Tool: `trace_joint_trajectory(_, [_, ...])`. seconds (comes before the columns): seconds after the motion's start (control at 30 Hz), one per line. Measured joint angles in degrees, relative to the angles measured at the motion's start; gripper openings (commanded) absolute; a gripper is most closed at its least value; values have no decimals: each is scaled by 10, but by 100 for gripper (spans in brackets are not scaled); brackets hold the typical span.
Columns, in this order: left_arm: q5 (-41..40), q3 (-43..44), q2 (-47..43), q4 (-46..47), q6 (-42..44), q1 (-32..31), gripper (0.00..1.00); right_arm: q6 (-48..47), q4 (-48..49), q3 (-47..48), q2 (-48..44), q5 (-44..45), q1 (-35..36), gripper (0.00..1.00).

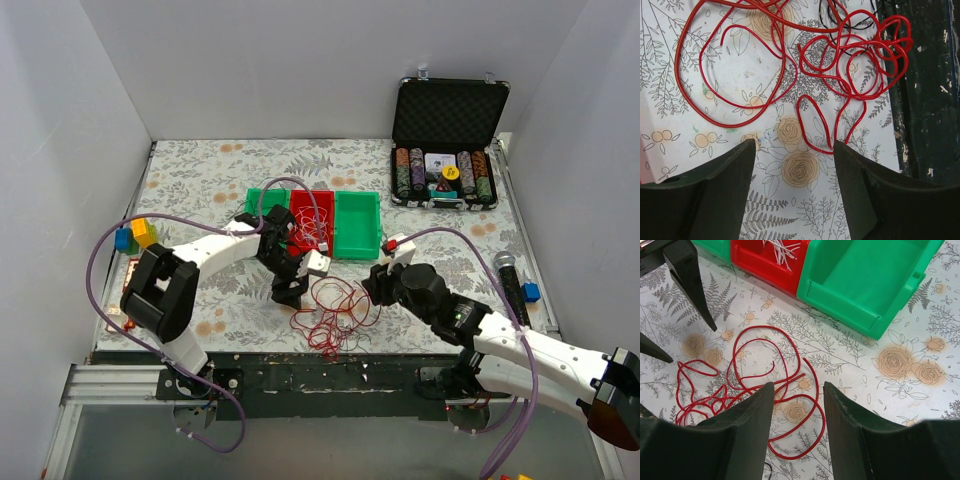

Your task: Untangle the cables

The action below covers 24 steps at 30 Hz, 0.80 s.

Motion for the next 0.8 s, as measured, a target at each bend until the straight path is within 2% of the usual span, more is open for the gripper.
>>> trace_joint_trajectory(0.27, [12,11,4,-32,24,-15,61,-3,0,0,2,7,-4,53])
trace_joint_trajectory(0.37, [6,4,2,-27,24,-29,55,-3,0,2,8,8,-5,52])
trace_joint_trajectory(0.43, [-4,-9,-2,-12,20,-43,47,-5,0,2,12,8,-5,53])
trace_joint_trajectory(0.5, [-18,-26,-4,8,12,-56,33,-8,0,2,16,8,-5,53])
trace_joint_trajectory(0.6, [-42,-39,-4,33,-2,-67,2,-10,0,4,18,8,-7,53])
trace_joint_trajectory(0.8, [-92,-38,-4,86,-29,-67,0,-11,1,9,18,7,-8,52])
